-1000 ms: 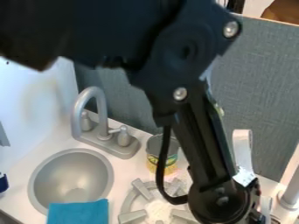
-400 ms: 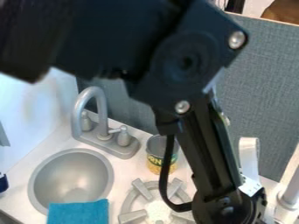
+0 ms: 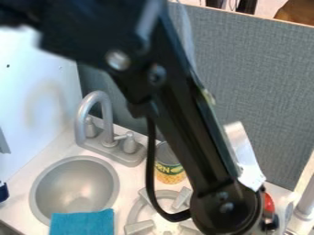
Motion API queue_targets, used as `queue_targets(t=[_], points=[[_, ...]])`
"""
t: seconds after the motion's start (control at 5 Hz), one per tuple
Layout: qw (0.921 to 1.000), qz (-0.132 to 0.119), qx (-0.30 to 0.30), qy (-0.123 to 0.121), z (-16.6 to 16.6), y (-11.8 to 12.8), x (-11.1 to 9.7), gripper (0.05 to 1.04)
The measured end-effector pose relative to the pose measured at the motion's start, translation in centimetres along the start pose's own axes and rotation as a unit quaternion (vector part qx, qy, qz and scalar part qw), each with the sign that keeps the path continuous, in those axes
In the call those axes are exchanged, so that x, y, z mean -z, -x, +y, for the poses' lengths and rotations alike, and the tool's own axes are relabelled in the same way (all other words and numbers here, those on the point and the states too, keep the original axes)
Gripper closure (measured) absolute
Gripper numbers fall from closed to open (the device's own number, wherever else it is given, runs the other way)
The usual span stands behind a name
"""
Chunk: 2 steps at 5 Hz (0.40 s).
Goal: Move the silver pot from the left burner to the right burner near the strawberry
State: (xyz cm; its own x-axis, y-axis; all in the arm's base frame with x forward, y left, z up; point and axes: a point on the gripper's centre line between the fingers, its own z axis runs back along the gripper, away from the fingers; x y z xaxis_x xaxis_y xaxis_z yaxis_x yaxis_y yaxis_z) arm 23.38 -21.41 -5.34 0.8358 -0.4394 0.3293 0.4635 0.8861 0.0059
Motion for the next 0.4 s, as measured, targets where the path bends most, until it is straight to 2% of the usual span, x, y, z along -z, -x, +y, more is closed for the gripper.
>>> queue_targets(t=[0.2,0.4], points=[[0.9995,0.004,-0.032,0.004,2.2,-0.1,-2.3,0.083],[0.9963,-0.024,-0.080,0.024,5.4,-0.7,-7.1,0.083]])
